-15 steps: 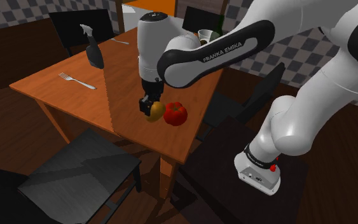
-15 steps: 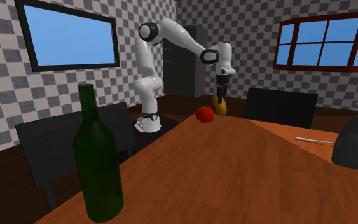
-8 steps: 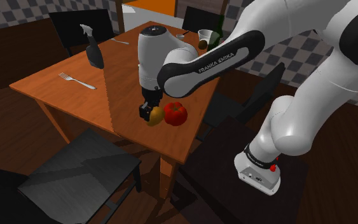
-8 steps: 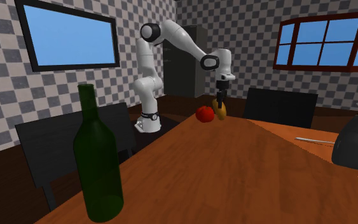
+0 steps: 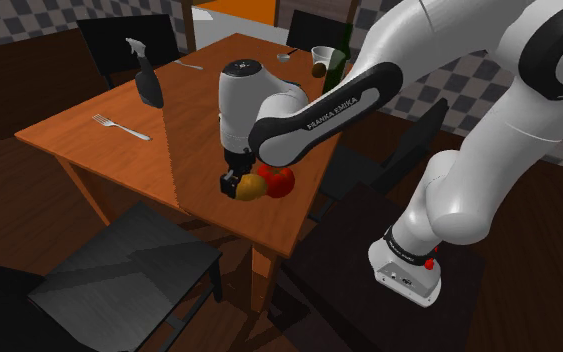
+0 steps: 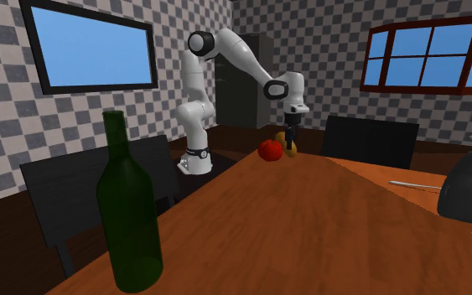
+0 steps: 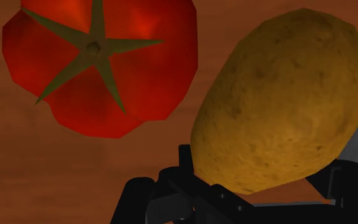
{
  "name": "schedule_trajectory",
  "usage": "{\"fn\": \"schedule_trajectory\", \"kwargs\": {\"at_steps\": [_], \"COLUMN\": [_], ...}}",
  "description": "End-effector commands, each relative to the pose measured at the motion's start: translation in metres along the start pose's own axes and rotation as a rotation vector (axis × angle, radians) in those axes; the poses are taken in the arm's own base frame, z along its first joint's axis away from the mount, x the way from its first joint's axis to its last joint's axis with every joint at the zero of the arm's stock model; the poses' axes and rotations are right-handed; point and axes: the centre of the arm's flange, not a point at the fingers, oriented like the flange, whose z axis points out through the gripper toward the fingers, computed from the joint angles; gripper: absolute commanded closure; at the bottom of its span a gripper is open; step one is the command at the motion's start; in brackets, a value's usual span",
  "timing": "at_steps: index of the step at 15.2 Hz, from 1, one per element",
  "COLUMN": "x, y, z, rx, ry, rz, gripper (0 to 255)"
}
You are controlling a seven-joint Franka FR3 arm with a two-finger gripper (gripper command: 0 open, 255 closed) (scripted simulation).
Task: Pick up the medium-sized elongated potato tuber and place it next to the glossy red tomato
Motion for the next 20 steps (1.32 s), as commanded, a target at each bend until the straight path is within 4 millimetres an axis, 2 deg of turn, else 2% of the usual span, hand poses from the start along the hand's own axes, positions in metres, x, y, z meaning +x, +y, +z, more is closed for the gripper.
{"fn": "schedule_trajectory", "kwargs": {"at_steps": [1,5,6,11,15,20], "x": [-0.002,-0.002,-0.002,-0.002,-0.002,-0.002], "y": [-0.001,-0.001,-0.001,-0.001,-0.001,-0.001], "z": [0.004,0.004,0.004,0.004,-0.046,-0.046], "rx": [0.000,0.000,0.000,0.000,0.000,0.000], "ry": [-0.008,-0.008,-0.008,-0.008,-0.008,-0.008], "rz": [-0.002,-0.002,-0.002,-0.002,-0.002,-0.002], "gripper": [255,255,0,0,0,0]}}
